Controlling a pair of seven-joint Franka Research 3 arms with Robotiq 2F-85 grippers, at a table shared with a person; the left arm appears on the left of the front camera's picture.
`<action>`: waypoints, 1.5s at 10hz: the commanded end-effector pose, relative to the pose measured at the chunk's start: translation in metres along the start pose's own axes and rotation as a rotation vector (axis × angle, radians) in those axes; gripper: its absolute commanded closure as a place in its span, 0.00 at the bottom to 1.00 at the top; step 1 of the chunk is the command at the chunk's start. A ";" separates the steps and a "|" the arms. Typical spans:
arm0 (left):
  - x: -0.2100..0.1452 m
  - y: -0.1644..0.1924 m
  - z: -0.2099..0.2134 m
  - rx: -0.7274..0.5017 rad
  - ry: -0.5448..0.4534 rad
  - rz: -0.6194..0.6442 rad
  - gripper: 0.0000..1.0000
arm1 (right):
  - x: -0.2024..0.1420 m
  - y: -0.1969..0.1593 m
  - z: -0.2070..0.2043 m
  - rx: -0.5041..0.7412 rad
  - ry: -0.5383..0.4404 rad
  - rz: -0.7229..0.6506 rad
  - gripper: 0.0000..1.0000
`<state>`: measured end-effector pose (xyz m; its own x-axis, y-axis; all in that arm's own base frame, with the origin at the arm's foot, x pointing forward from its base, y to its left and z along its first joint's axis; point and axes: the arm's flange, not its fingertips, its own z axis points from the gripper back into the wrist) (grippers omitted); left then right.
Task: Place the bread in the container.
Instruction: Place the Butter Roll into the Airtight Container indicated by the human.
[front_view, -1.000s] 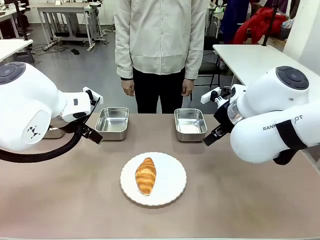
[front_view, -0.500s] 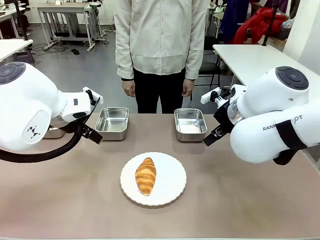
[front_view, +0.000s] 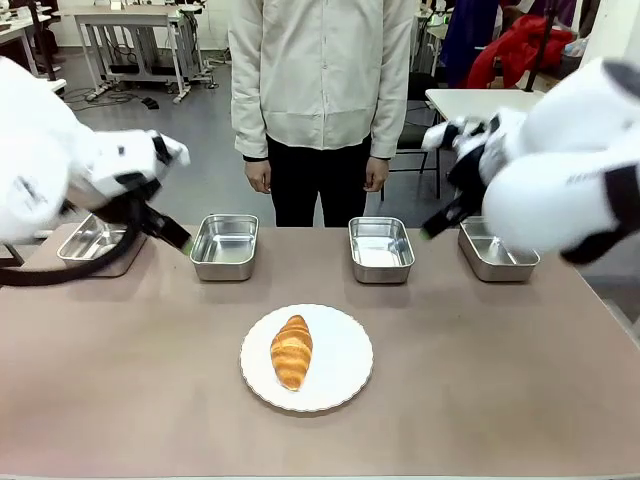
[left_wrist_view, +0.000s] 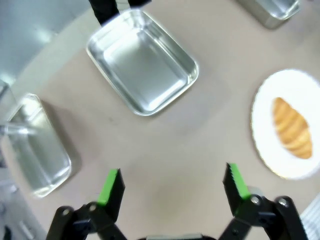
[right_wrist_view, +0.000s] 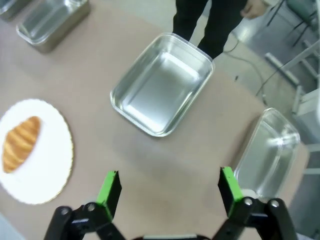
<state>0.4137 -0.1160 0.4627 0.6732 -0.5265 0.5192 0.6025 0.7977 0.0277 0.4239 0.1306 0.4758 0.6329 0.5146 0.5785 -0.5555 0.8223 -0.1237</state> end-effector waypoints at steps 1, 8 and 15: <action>0.010 0.046 0.049 -0.092 0.057 -0.076 0.00 | 0.010 -0.060 0.030 0.089 0.002 0.033 0.00; -0.056 0.148 0.123 -0.217 -0.078 -0.440 0.00 | -0.034 -0.158 0.052 0.393 -0.152 0.358 0.00; -0.076 0.198 0.167 -0.304 -0.141 -0.329 0.00 | -0.048 -0.210 0.086 0.347 -0.202 0.243 0.00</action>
<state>0.4085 0.1071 0.5639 0.3991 -0.7193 0.5686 0.8733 0.4872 0.0035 0.4598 -0.0642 0.5351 0.3972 0.6438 0.6540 -0.8379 0.5451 -0.0278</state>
